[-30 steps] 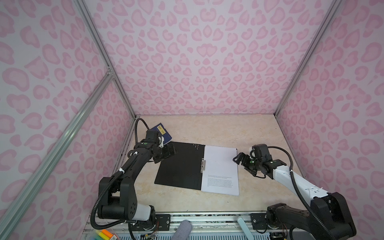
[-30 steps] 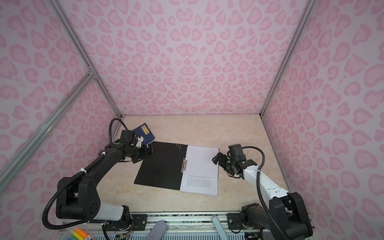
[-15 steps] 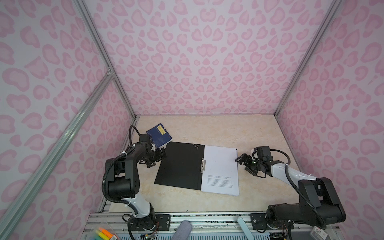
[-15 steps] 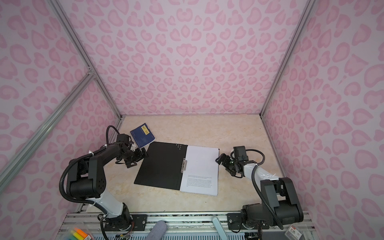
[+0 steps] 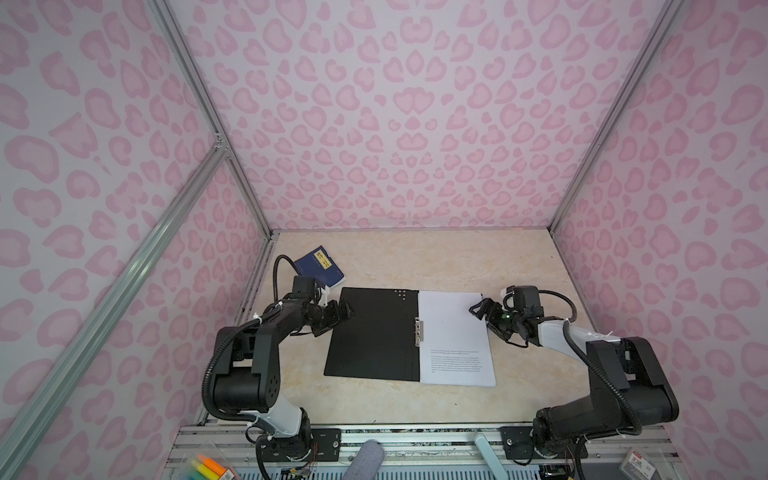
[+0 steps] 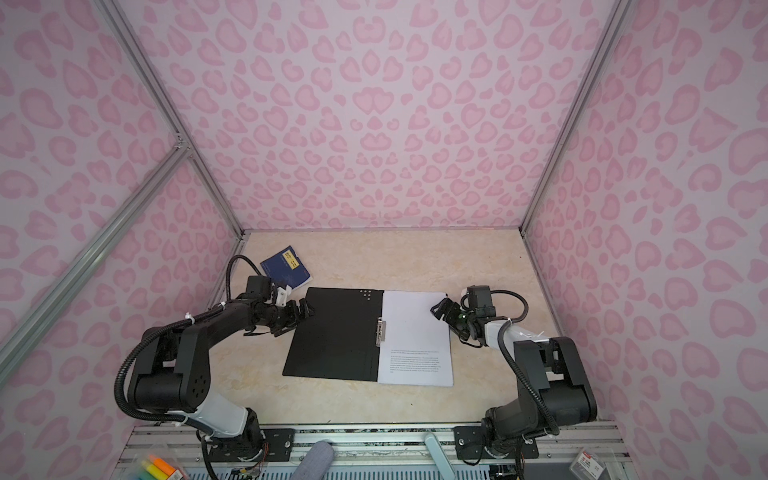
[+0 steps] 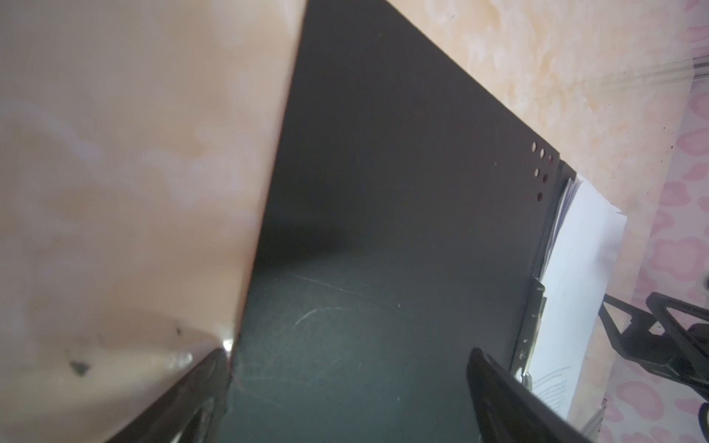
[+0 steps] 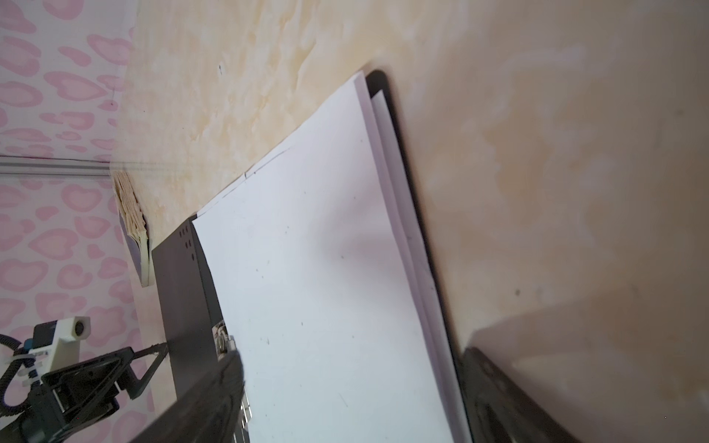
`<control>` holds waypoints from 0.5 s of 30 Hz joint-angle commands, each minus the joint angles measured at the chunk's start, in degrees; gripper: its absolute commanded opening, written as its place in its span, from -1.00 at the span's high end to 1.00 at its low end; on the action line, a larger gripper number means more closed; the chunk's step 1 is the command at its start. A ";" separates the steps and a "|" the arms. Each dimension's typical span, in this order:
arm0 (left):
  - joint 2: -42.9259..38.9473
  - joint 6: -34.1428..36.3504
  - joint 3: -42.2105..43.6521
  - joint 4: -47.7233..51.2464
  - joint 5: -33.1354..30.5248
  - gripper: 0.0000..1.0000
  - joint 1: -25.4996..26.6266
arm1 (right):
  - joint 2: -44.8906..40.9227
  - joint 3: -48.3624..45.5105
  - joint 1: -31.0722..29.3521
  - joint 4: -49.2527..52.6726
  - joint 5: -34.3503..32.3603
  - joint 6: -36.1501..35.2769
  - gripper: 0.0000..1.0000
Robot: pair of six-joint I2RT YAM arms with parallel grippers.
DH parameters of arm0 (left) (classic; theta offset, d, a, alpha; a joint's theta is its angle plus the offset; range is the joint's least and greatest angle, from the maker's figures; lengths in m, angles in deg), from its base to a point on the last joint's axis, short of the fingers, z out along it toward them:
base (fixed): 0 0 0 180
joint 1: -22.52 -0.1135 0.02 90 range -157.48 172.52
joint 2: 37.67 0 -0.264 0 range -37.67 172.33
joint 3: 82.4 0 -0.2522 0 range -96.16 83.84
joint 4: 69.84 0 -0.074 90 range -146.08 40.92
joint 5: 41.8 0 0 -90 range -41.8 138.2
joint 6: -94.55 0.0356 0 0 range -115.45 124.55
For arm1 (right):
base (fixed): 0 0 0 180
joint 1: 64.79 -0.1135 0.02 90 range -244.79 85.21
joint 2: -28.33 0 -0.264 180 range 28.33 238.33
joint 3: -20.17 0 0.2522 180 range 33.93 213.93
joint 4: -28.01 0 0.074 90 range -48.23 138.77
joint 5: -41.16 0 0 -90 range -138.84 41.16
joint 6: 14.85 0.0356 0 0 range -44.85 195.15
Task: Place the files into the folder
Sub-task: 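Swing the black cover over the sheets with the left gripper to close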
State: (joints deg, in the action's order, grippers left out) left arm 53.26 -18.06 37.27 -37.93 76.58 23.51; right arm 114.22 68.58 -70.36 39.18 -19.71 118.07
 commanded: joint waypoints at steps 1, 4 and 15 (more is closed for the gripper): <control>-3.23 -2.99 -0.16 4.48 8.93 -0.96 1.18 | 1.67 -0.01 -0.29 7.06 0.04 0.21 -0.79; -8.30 -4.78 -2.34 6.10 11.15 -0.96 2.22 | 2.00 0.53 -0.50 7.48 -0.03 -0.11 -0.79; -20.01 -18.05 -14.68 4.44 6.20 -0.96 22.95 | 1.65 3.34 -3.36 6.18 0.21 0.72 -0.86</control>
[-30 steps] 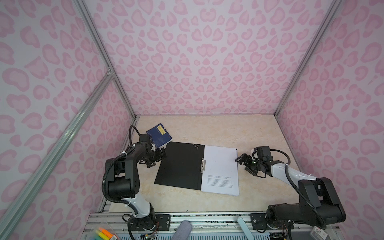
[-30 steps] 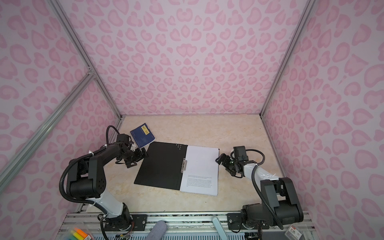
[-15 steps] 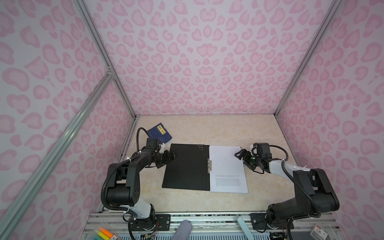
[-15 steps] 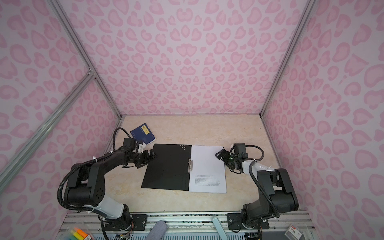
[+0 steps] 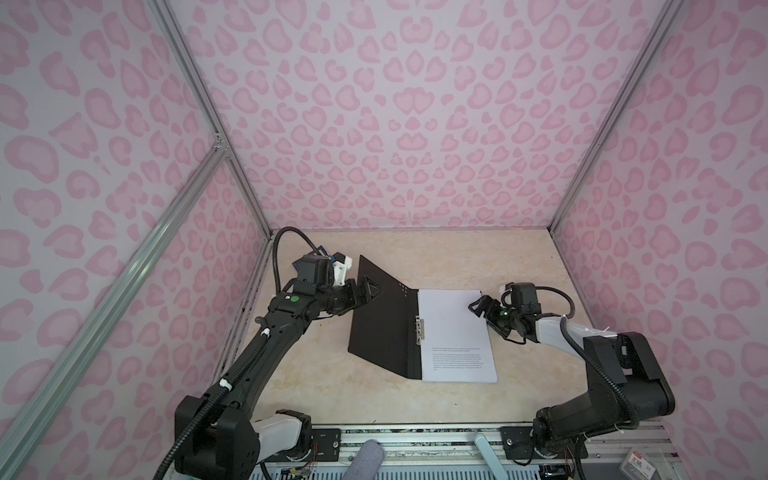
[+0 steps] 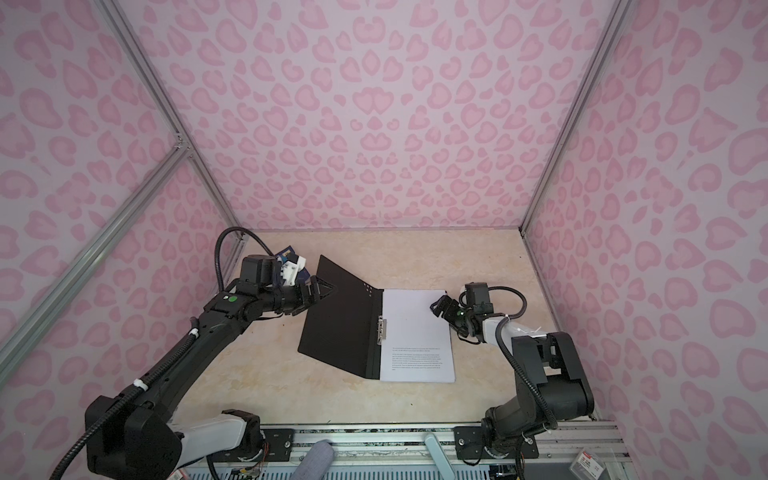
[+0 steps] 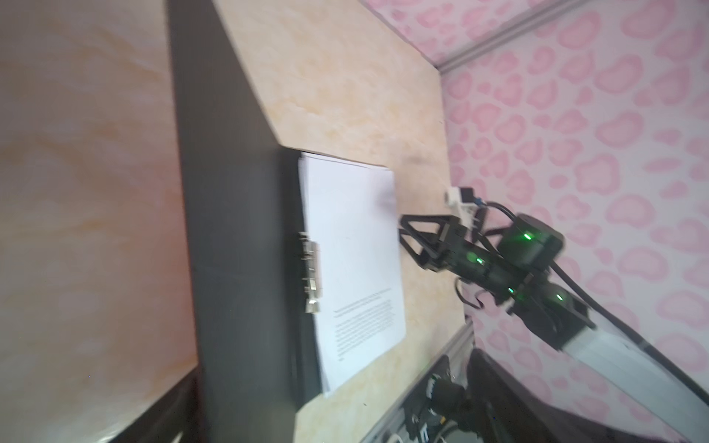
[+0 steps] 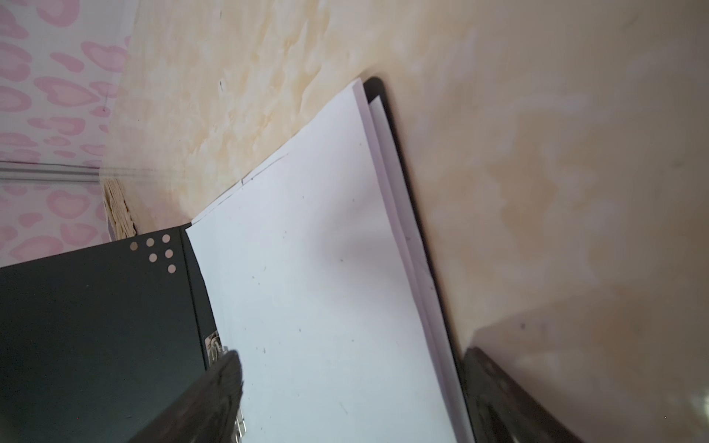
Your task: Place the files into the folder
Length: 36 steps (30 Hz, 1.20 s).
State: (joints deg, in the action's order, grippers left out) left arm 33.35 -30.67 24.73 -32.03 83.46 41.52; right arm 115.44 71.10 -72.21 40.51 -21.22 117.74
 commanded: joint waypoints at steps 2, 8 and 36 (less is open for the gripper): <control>2.16 -8.05 -4.05 -4.85 -3.61 -0.95 11.62 | 1.35 2.84 -4.10 3.00 2.18 2.85 -0.88; 15.68 -13.13 -11.83 -13.86 -5.97 -0.96 24.40 | -3.11 3.39 -0.52 -0.23 0.14 8.72 -0.97; 9.97 29.24 38.85 -74.60 -57.88 -0.95 -16.19 | -8.64 -22.20 11.94 -52.15 -37.30 -32.66 -0.98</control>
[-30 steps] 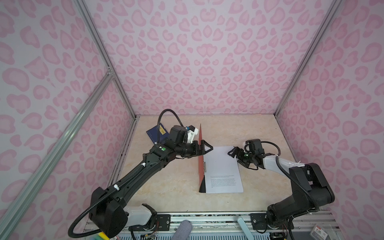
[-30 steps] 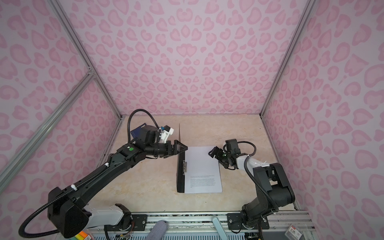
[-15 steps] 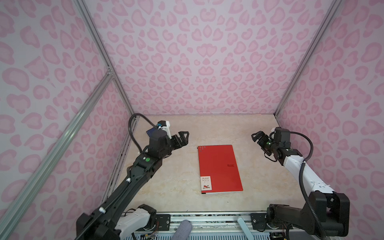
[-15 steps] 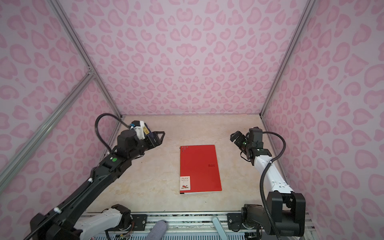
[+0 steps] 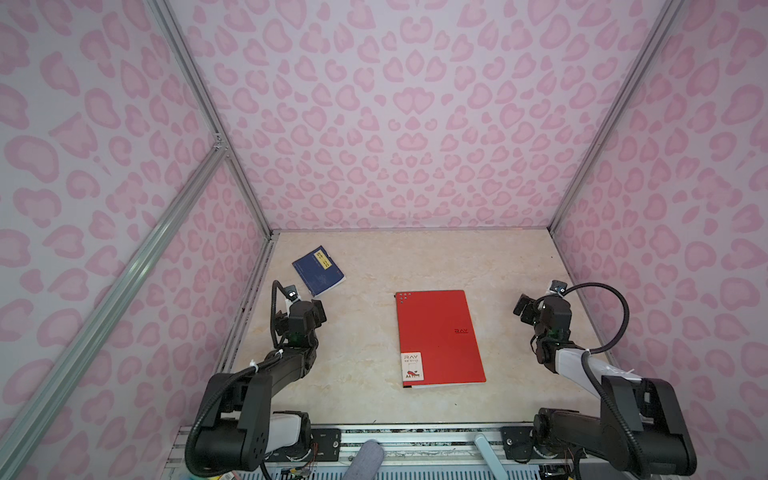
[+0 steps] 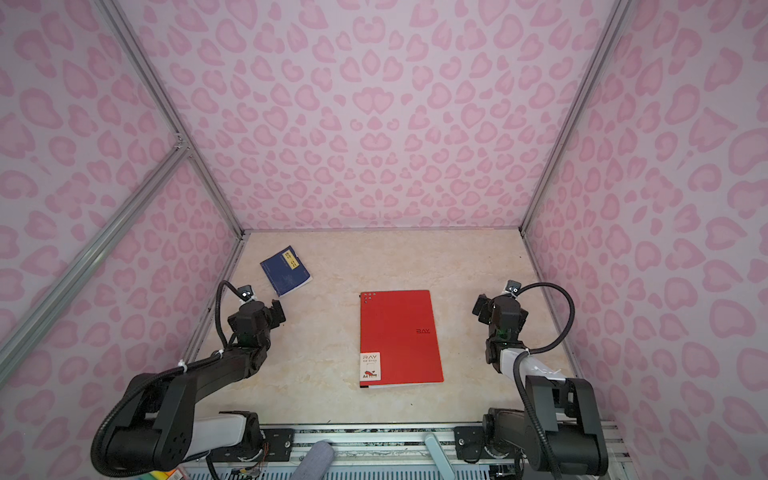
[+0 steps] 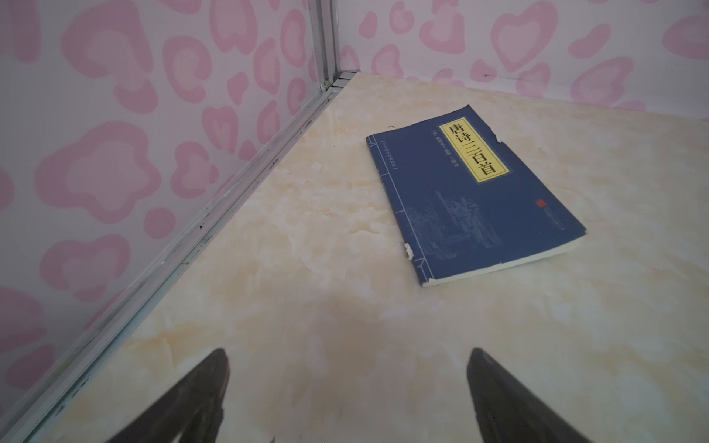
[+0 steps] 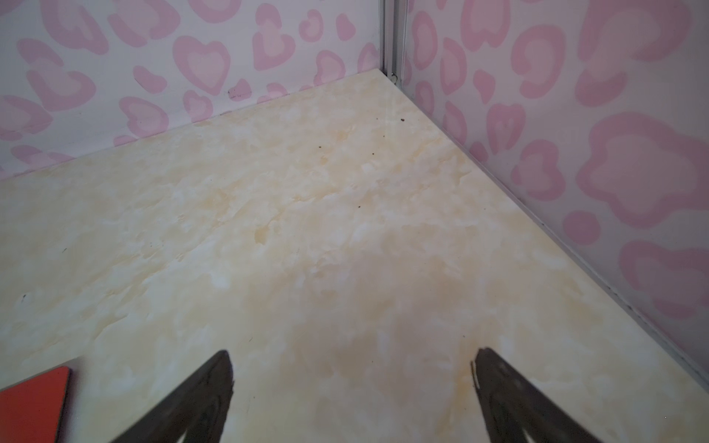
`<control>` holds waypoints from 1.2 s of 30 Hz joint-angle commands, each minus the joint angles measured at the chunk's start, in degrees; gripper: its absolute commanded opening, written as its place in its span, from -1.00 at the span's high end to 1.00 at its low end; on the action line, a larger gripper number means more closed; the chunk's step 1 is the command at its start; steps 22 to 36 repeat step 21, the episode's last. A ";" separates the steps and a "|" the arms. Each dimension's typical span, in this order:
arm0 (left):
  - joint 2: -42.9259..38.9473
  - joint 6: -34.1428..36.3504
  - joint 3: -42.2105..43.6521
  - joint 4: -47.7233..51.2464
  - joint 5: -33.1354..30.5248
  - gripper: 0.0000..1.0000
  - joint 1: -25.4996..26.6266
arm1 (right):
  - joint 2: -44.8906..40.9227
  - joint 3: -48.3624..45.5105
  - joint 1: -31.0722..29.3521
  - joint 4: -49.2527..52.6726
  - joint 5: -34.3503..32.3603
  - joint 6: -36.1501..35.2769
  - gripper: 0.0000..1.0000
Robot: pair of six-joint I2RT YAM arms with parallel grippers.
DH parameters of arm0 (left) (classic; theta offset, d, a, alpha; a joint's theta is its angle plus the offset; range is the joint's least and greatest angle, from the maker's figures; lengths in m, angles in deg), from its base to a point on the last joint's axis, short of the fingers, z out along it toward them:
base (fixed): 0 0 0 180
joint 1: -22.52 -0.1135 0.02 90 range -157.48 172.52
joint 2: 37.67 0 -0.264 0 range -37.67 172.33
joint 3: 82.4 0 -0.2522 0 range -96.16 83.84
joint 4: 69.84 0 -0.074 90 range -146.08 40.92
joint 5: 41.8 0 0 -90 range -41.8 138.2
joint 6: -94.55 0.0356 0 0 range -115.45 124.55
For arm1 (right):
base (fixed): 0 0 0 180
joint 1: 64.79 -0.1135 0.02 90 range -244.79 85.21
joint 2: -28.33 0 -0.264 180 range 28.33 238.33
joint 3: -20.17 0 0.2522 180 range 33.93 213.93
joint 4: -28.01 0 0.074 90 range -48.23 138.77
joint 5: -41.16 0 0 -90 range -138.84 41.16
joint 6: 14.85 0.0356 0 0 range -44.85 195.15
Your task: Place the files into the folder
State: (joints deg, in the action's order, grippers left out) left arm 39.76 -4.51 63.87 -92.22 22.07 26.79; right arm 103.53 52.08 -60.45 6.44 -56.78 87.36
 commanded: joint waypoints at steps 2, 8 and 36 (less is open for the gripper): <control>5.91 3.60 1.17 -18.52 10.07 -0.95 -3.23 | 6.96 -4.20 0.09 -24.70 -0.15 -3.42 -0.99; 6.96 3.64 2.19 -21.90 8.77 -0.95 -3.11 | 13.59 -4.55 -1.88 -32.90 5.79 -8.26 -1.00; 6.77 3.70 1.92 -21.17 9.12 -0.95 -3.08 | 12.76 0.62 -3.15 -21.28 5.00 -9.55 -1.00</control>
